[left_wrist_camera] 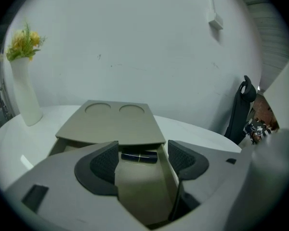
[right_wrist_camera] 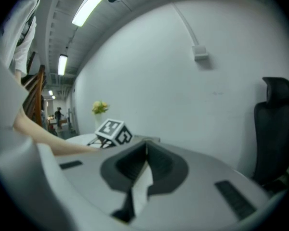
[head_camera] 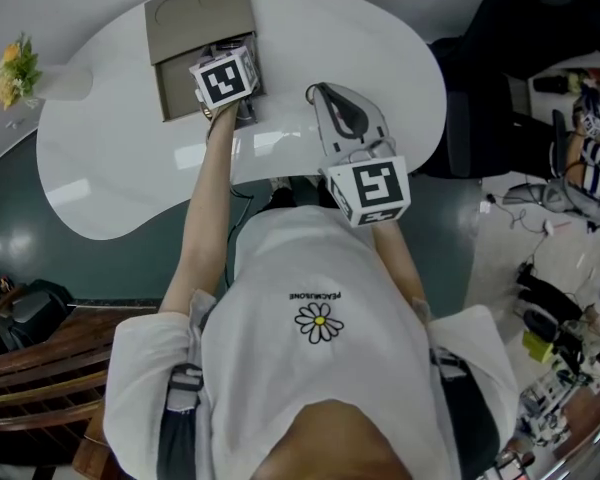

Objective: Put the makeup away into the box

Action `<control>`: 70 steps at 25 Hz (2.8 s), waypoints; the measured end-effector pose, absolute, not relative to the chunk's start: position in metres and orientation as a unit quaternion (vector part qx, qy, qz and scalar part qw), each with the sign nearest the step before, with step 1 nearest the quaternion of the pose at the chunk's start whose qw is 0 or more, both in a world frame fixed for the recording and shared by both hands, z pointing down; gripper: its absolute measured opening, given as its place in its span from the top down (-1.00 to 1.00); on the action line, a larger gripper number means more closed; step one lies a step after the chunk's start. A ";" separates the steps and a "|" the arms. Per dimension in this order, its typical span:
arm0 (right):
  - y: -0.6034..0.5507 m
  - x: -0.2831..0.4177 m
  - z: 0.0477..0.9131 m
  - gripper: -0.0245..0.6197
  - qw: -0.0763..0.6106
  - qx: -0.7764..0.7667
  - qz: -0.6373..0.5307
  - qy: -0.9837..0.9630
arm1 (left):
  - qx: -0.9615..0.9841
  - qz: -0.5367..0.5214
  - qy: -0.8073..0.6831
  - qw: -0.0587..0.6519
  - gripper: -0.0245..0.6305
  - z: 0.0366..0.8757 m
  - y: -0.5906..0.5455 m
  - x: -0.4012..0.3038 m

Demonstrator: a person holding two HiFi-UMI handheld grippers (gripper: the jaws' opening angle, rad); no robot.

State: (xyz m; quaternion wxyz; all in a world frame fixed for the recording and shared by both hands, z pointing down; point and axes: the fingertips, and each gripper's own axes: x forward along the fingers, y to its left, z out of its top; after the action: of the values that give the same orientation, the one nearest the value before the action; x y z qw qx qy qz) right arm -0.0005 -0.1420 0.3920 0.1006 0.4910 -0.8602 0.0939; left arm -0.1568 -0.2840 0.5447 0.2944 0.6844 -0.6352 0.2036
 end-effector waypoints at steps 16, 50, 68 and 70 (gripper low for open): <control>-0.144 -0.022 0.376 0.83 0.081 0.461 0.071 -0.881 | 0.737 0.028 -0.669 0.089 0.84 0.385 -0.179 -0.140; -0.132 0.083 0.382 0.83 0.079 0.582 0.090 -0.804 | 0.848 0.160 -0.470 0.188 -0.10 0.510 -0.173 0.010; -0.117 0.138 0.384 0.83 0.096 0.632 0.083 -0.765 | 0.820 0.339 -0.419 0.194 0.11 0.617 -0.160 0.027; -0.118 0.137 0.384 0.83 0.098 0.630 0.082 -0.766 | 0.819 0.347 -0.417 0.187 0.16 0.617 -0.160 0.027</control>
State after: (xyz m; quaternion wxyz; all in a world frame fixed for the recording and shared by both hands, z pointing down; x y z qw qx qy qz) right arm 0.1365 -0.1176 0.3837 0.0975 0.6298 -0.7662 0.0818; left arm 0.0271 -0.1604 0.6173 0.1872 0.8188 -0.4174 0.3469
